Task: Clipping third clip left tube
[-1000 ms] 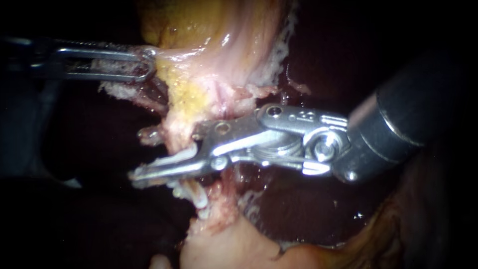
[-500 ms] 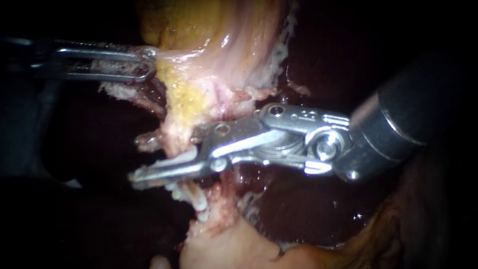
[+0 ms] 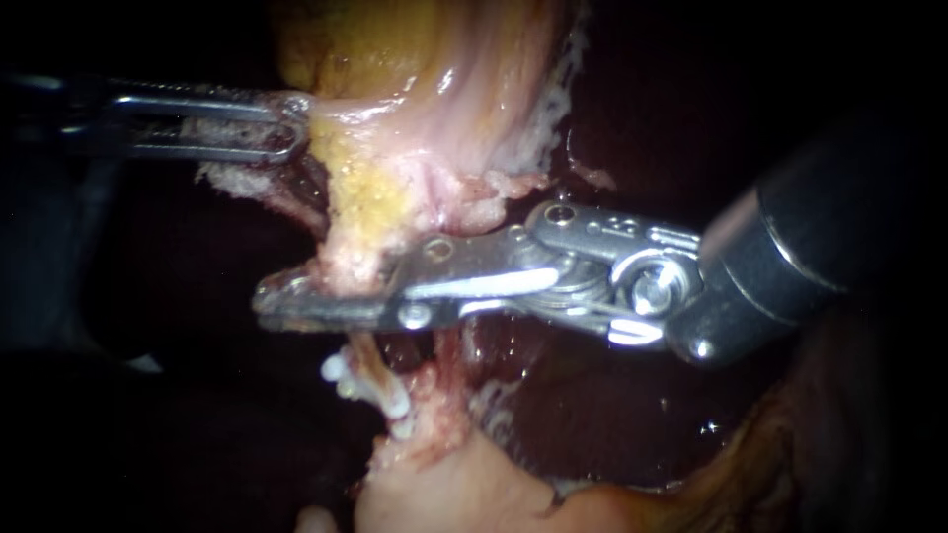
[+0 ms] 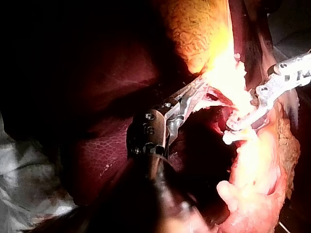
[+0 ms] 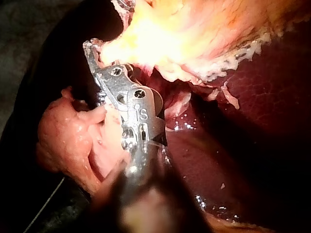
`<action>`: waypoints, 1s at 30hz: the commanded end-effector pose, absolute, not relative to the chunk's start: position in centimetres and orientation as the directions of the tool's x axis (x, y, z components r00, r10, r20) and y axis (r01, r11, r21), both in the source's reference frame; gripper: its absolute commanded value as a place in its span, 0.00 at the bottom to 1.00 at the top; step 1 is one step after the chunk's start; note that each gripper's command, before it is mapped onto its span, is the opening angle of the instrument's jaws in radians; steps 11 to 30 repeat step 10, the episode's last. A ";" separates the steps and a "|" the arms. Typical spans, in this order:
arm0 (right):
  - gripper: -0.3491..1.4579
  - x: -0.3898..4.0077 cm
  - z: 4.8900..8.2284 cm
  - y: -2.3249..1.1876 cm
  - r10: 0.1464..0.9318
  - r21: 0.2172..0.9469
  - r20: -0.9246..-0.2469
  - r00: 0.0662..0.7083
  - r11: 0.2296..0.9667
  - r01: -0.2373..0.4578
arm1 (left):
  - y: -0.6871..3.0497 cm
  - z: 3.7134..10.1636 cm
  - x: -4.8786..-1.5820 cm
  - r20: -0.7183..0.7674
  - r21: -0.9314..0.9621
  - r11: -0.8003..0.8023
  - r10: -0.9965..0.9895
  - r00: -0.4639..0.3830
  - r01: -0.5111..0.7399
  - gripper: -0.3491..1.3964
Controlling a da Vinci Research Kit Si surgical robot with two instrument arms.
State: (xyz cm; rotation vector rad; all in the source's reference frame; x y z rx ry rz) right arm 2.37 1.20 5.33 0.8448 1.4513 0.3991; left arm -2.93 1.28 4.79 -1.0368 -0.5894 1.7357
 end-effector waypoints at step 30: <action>0.00 2.37 5.35 1.19 0.700 0.707 -0.702 0.130 0.663 0.247 | 1.28 4.80 -2.93 -0.372 -0.772 -0.392 0.917 -0.144 -0.501 0.00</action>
